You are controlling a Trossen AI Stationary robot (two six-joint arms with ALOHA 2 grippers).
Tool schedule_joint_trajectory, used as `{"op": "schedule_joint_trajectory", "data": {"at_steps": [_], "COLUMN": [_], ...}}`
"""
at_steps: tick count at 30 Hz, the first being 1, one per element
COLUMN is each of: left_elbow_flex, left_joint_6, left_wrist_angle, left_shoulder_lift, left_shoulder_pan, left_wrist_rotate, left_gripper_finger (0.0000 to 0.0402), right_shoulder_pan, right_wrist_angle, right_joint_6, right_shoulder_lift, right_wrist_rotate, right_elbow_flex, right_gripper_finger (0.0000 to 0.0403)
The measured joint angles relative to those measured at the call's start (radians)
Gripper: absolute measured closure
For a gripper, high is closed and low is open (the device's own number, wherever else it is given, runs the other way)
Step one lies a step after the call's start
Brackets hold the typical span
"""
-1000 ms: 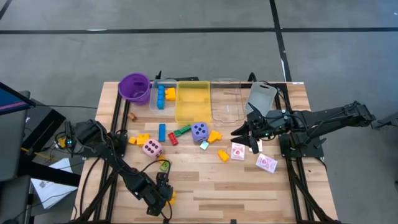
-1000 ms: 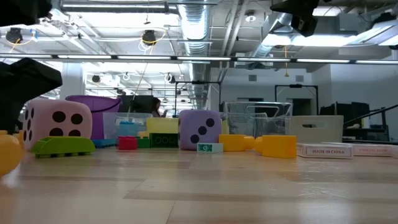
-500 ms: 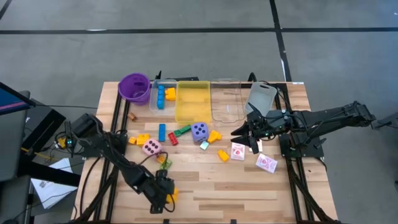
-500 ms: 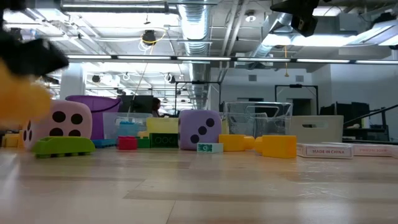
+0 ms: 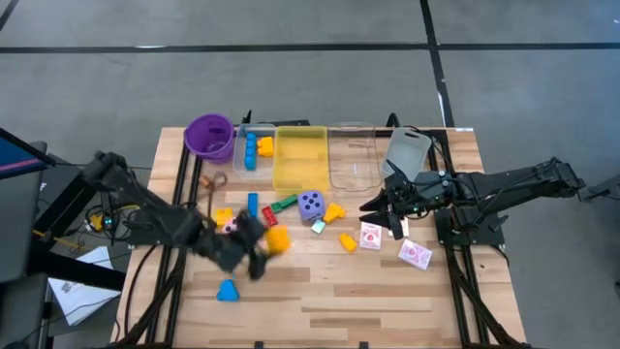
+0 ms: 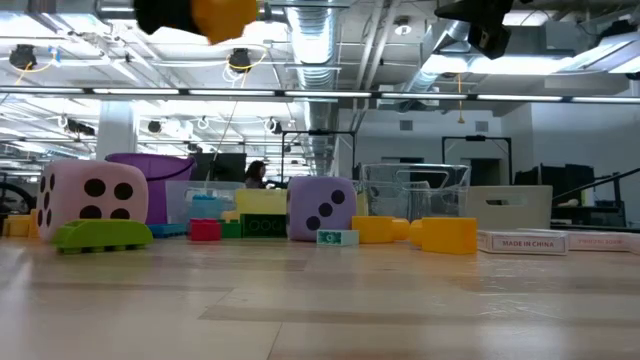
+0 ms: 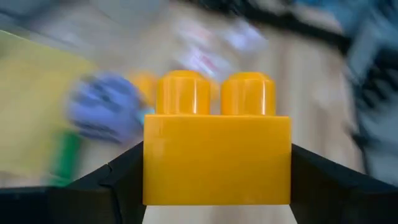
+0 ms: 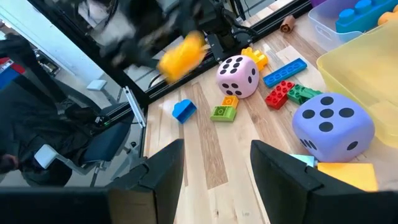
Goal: Pick & Place Toys
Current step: Put the yellow stud game piece into the left transparent bin
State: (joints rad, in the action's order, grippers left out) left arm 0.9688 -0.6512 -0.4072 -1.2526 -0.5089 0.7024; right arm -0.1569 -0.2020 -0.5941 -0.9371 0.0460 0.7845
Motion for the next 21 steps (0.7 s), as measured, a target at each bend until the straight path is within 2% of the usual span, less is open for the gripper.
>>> {"op": "schedule_joint_trajectory", "data": {"at_steps": [3,8,13,21], "left_elbow_flex": [0.000,0.000,0.000,0.000], "left_joint_6": [0.082,0.206,0.234,0.228], "left_wrist_angle": [0.003,0.002,0.002,-0.024], "left_shoulder_lift": [0.055,0.112,0.121,0.121], "left_shoulder_pan": [0.103,0.298,0.487,0.730], "left_wrist_rotate": [0.091,0.143,0.116,-0.028], "left_gripper_finger": [0.0122,0.0118,0.0120,0.0113], "right_shoulder_pan": [0.000,0.000,0.000,0.000], "right_wrist_angle": [0.000,0.000,0.000,0.000], "right_joint_6": [0.000,0.000,0.000,0.000], "right_shoulder_lift": [0.000,0.000,0.000,0.000], "right_wrist_rotate": [0.000,0.000,0.000,0.003], "right_elbow_flex": [0.000,0.000,0.000,0.000], "right_gripper_finger": [0.0223,0.0223,0.0223,0.0223]}}
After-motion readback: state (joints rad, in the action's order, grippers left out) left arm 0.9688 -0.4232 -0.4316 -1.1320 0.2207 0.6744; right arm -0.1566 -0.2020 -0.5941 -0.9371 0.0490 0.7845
